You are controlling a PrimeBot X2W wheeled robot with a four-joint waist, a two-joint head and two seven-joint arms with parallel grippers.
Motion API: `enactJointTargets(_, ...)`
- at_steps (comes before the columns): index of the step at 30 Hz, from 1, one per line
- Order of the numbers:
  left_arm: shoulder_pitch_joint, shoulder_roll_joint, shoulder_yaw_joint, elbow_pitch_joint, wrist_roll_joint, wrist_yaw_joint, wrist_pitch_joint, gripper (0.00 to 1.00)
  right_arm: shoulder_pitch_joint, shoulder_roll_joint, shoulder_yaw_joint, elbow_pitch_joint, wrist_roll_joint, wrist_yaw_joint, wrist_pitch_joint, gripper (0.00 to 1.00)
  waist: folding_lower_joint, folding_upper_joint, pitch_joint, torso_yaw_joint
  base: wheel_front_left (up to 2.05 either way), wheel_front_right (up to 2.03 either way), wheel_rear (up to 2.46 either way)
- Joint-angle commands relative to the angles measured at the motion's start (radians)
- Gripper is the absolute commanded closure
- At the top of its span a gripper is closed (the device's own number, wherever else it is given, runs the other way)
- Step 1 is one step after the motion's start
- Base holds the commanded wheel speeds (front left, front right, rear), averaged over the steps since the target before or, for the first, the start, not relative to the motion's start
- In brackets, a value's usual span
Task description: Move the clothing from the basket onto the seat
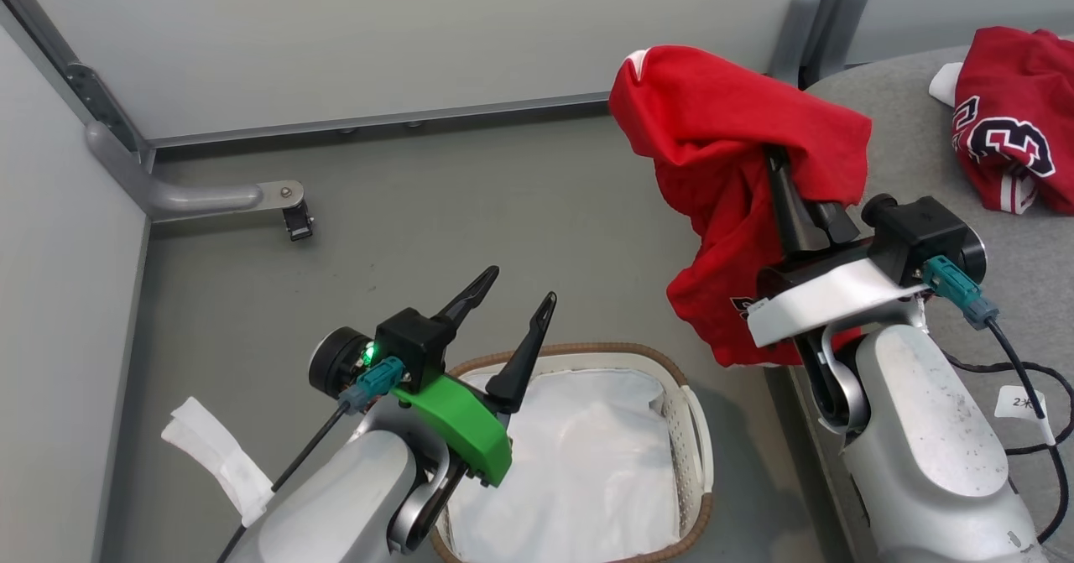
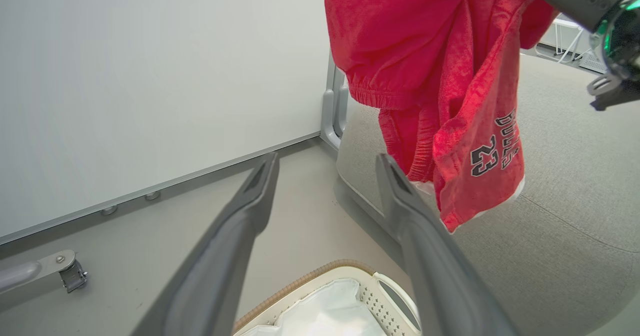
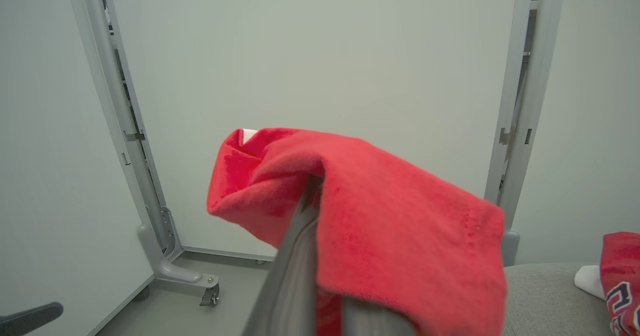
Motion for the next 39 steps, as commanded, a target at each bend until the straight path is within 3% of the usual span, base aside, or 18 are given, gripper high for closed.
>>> enactJointTargets(1, 0.022, -0.007, 0.018, -0.005, 0.022, -0.003, -0.004, 0.00, 0.009, -0.004, -0.009, -0.004, -0.013, -0.001, -0.005, 1.00, 0.0000, 0.0000, 0.005, -0.009, 0.00, 0.00, 0.00)
enactJointTargets(7, 0.054, -0.023, 0.066, -0.016, 0.078, -0.025, -0.004, 0.00, 0.016, -0.003, -0.043, -0.022, -0.061, -0.001, -0.005, 1.00, 0.0000, 0.0000, 0.034, -0.069, 0.00, 0.00, 0.00)
enactJointTargets(24, -0.007, -0.040, 0.082, 0.021, 0.182, -0.073, -0.004, 0.00, 0.063, -0.002, -0.165, -0.068, -0.088, -0.001, -0.005, 1.00, 0.0000, 0.0000, 0.174, -0.350, 0.00, 0.00, 0.00)
enactJointTargets(31, -0.036, -0.049, 0.062, 0.037, 0.200, -0.083, -0.004, 0.00, 0.071, -0.003, -0.175, -0.062, -0.087, -0.001, -0.005, 1.00, 0.0000, 0.0000, 0.206, -0.375, 0.00, 0.00, 0.00)
enactJointTargets(39, -0.068, -0.065, 0.040, 0.032, 0.204, -0.091, -0.004, 0.00, -0.033, -0.005, -0.164, -0.018, -0.189, -0.001, -0.005, 1.00, 0.0000, 0.0000, 0.248, -0.324, 0.00, 0.00, 0.00)
